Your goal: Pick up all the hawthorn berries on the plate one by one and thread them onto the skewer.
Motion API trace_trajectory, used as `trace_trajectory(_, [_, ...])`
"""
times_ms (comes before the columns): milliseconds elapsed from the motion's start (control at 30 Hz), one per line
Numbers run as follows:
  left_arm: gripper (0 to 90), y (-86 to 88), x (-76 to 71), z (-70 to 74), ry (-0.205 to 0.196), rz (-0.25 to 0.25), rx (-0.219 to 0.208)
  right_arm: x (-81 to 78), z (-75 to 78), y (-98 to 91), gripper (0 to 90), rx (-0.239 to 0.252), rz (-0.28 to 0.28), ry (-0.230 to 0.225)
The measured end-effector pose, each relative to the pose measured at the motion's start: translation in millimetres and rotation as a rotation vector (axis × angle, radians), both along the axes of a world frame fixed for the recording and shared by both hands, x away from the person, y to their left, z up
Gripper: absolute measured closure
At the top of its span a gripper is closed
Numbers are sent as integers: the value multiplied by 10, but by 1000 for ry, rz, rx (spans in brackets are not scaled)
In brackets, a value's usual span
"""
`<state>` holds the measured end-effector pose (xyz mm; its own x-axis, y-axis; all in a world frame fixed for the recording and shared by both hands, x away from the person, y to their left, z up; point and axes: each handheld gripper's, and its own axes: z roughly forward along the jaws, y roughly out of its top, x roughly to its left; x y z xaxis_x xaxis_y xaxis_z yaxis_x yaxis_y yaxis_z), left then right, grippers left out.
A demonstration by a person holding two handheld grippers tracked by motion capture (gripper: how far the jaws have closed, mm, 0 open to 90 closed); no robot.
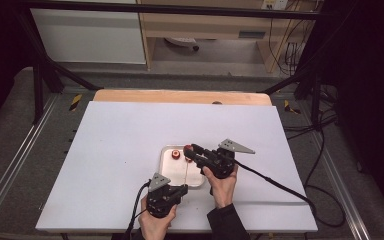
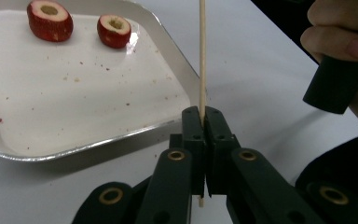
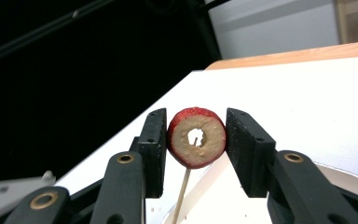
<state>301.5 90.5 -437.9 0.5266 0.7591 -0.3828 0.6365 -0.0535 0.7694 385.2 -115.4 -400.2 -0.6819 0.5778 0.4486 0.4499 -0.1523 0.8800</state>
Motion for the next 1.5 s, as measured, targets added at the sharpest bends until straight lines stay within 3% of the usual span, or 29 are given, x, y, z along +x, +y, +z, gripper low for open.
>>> trace_trajectory(133, [885, 12, -1, 9, 8, 1, 24, 8, 7, -27, 603, -53, 20, -18])
trace_trajectory(233, [885, 1, 9, -3, -1, 8, 40, 3, 20, -28, 603, -36, 28, -4])
trace_trajectory(333, [885, -44, 14, -35, -33, 0, 82, 10, 35, -39, 604, -29, 39, 29])
trace_trajectory(633, [885, 13, 9, -6, -57, 0, 101, 41, 56, -55, 605, -14, 56, 57])
trace_trajectory(667, [885, -3, -1, -13, -84, 1, 106, 43, 58, -52, 605, 0, 60, 72])
trace_trajectory(767, [885, -4, -18, 15, -112, 16, 95, 50, 39, -36, 605, 13, 86, 107])
trace_trajectory(800, [885, 4, -7, 28, -103, 17, 100, 38, 13, -18, 605, 14, 91, 114])
trace_trajectory(1167, [885, 7, 50, 31, -107, 32, 80, -17, -24, 18, 605, 20, 101, 105])
trace_trajectory(1267, [885, 12, 64, 45, -118, 45, 59, -43, -61, 40, 605, 5, 113, 120])
trace_trajectory(1367, [885, 22, 102, 60, -109, 43, 67, -81, -121, 80, 605, -6, 114, 120])
trace_trajectory(1500, [885, 39, 145, 110, -128, 47, 70, -105, -174, 107, 604, -22, 136, 136])
